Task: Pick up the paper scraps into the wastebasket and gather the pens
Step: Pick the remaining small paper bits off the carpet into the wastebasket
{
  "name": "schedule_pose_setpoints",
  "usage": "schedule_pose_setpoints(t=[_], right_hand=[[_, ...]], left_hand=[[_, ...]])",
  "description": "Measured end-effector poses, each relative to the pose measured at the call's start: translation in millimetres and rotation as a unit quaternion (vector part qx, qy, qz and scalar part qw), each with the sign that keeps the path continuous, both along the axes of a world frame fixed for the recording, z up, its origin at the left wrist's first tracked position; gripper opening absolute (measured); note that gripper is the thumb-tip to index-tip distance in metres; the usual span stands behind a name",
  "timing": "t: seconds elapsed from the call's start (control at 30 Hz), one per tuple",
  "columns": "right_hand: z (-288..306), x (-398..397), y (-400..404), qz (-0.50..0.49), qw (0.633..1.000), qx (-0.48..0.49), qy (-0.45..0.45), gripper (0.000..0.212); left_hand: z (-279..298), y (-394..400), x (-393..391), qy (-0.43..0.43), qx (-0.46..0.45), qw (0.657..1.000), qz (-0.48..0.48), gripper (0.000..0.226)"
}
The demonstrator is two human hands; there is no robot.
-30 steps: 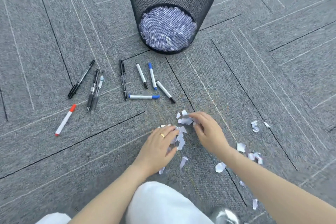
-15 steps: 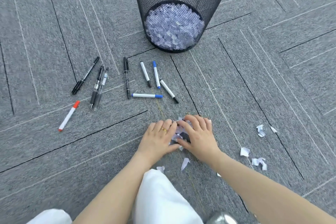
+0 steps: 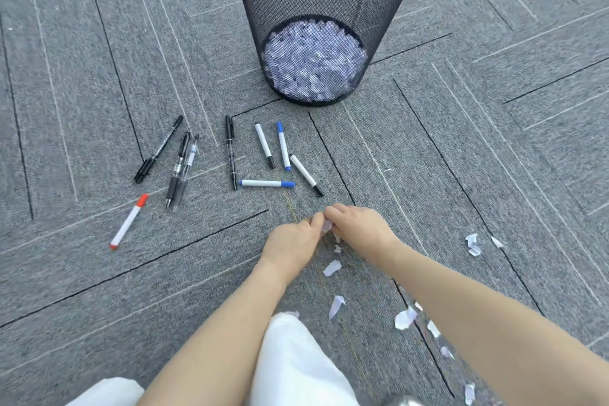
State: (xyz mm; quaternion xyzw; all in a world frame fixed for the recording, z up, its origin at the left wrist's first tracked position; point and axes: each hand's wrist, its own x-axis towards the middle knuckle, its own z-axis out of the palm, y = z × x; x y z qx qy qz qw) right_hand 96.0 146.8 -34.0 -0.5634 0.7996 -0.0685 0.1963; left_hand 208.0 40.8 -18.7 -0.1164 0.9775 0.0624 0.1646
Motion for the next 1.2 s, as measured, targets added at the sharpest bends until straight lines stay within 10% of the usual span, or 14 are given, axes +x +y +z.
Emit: schedule_pose_setpoints(t=[0.4,0.67,0.87,1.2], right_hand=[[96,5,13,-0.211,0.947,-0.168,-0.177,0.018],[270,-120,-129,-0.269,0.794,-0.524,-0.152,0.033],[251,-194,-181,-0.27,0.942,-0.196,-0.042,0.019],[240,-196,-179,-0.277,0.927,-0.247,-0.061,0.024]], left_hand=[[84,-23,-19,0.16,0.327,0.924,0.122,0.011],[254,-106,-167,0.45,0.28,0.836,0.145,0.007],[241,-146,-216,0.279,0.082,0.929,0.23,0.021],[222,-168,-226,0.183,0.07,0.942,0.272,0.021]])
